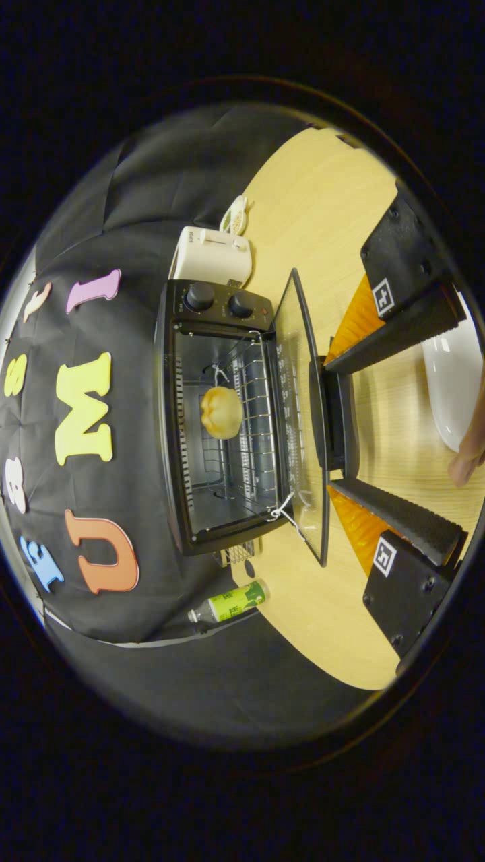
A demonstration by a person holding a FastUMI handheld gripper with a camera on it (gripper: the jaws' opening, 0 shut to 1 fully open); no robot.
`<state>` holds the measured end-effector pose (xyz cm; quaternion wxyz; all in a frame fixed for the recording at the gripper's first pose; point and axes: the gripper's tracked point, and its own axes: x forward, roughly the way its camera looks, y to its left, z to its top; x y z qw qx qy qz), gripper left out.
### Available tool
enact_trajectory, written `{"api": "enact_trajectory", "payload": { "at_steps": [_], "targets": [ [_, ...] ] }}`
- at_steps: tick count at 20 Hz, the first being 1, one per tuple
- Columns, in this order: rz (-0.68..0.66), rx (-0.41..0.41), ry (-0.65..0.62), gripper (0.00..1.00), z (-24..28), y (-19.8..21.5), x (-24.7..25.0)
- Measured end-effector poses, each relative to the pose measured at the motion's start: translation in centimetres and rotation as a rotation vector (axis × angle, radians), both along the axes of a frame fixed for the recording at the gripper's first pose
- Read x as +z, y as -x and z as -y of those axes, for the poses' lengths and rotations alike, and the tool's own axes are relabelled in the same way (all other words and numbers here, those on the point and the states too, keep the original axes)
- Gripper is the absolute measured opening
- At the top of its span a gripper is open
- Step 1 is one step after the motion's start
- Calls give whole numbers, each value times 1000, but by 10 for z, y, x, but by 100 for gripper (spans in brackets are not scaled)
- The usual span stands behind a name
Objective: Open the toaster oven, put the food inside, and close the toaster oven door.
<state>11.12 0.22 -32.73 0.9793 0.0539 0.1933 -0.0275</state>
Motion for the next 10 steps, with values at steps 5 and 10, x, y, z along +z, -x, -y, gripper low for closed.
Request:
{"api": "enact_trajectory", "payload": {
  "at_steps": [5, 10],
  "targets": [
    [130, 17, 55, 100, 1, -4, 32],
    [252, 46, 169, 100, 0, -15, 53]
  ]
}}
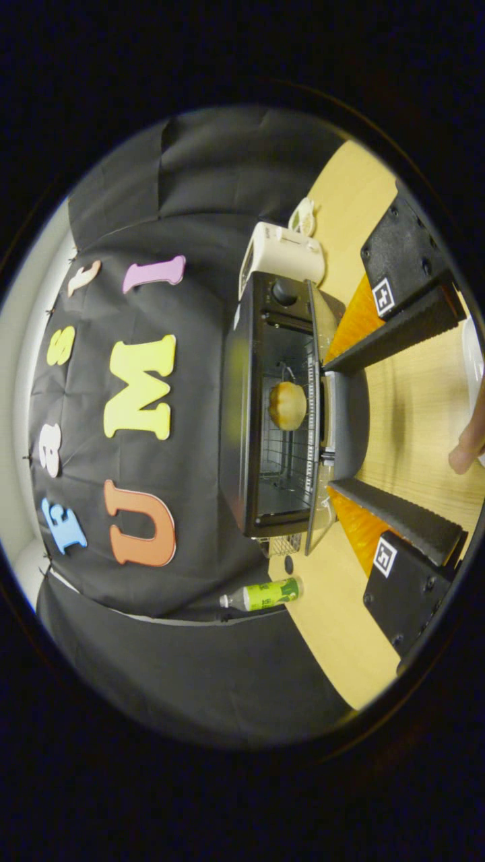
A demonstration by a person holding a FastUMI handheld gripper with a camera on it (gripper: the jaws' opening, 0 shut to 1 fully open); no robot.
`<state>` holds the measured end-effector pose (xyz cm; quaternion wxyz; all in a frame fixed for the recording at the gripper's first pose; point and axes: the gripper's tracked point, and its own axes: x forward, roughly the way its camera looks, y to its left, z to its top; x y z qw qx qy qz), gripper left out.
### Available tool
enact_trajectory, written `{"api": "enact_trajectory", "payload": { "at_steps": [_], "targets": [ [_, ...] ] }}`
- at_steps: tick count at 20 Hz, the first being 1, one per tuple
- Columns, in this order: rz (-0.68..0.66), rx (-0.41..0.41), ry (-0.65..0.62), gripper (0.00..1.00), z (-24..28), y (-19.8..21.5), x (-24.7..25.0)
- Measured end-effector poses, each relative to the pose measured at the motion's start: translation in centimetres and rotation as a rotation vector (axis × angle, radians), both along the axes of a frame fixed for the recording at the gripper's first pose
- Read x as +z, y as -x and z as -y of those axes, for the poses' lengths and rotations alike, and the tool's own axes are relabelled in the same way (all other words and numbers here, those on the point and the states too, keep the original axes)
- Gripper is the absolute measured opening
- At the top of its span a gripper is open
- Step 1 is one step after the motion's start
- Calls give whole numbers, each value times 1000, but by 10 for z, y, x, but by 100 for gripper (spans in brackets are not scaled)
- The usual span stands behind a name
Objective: Open the toaster oven, put the food inside, and close the toaster oven door.
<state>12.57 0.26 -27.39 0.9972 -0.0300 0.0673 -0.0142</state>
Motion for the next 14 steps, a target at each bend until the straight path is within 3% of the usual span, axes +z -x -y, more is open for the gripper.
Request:
{"api": "enact_trajectory", "payload": {
  "at_steps": [7, 14],
  "targets": [
    [-5, 13, -38, 100, 5, -9, 18],
    [-12, 3, -66, 100, 22, 23, 39]
  ]
}}
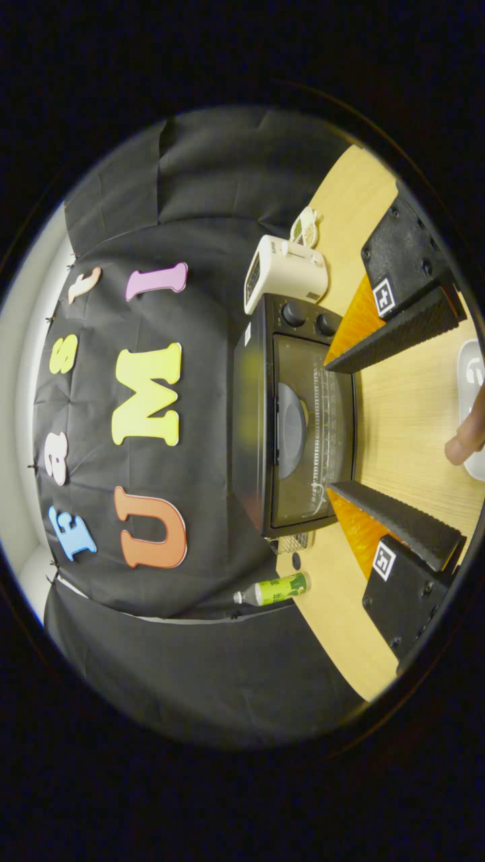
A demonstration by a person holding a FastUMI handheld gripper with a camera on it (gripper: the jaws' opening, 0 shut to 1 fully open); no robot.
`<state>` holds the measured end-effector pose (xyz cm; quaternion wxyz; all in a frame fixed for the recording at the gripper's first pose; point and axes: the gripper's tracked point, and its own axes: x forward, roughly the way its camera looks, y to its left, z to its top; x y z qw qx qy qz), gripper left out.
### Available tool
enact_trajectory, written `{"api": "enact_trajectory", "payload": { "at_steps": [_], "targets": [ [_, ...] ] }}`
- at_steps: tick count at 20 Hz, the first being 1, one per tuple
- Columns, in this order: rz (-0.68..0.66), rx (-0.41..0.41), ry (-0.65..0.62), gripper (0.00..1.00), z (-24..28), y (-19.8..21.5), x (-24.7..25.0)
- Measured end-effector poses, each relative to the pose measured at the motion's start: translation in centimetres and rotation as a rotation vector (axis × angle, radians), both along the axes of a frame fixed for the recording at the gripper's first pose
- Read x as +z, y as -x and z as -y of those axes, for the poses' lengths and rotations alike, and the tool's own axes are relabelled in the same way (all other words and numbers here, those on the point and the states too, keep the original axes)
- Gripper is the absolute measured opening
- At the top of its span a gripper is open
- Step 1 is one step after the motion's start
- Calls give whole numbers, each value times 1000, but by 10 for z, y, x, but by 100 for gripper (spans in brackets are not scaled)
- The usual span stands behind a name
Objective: Open the toaster oven, put the food inside, and close the toaster oven door.
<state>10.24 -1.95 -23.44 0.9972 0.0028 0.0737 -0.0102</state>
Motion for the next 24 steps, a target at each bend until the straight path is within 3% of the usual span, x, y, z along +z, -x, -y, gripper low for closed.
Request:
{"api": "enact_trajectory", "payload": {
  "at_steps": [5, 11, 16, 19, 24],
  "targets": [
    [16, -43, -23, 100, 16, 21, 52],
    [56, 1, -100, 100, -10, 56, 135],
    [179, -32, 26, 100, -2, 102, 195],
    [200, -6, 85, 100, -2, 136, 198],
    [223, -6, 62, 100, 25, 199, 187]
  ]
}}
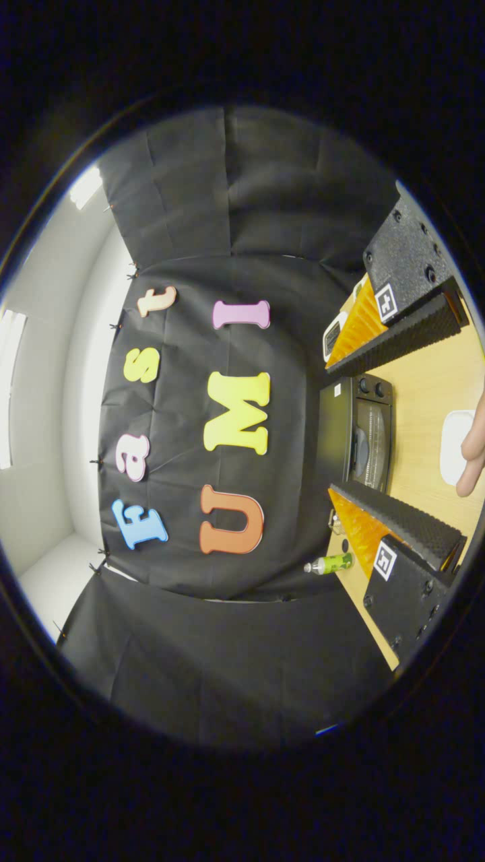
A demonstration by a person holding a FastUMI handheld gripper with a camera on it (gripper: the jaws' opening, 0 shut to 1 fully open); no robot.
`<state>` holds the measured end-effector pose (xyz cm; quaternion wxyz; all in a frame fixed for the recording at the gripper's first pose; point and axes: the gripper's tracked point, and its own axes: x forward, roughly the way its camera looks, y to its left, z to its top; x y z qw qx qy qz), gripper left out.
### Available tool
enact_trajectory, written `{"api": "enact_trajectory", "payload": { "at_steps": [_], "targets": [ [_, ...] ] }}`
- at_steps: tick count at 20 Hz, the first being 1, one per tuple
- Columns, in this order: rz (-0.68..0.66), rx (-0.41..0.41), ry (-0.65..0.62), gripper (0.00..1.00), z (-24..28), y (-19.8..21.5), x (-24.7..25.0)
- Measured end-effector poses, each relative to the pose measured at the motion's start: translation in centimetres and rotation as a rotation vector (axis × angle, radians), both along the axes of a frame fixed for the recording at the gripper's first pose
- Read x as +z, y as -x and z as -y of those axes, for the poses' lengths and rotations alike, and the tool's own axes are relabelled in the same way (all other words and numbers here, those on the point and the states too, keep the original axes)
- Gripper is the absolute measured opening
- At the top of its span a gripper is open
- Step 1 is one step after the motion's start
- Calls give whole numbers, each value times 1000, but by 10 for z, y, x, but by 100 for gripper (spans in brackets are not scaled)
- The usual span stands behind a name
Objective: Open the toaster oven, put the food inside, and close the toaster oven door.
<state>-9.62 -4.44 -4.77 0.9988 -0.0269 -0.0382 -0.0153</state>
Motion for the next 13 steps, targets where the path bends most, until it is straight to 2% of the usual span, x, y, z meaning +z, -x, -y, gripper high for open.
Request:
{"api": "enact_trajectory", "payload": {
  "at_steps": [5, 13],
  "targets": [
    [19, 50, -77, 100, 11, 22, -13],
    [-16, 65, -94, 100, 19, -3, -48]
  ]
}}
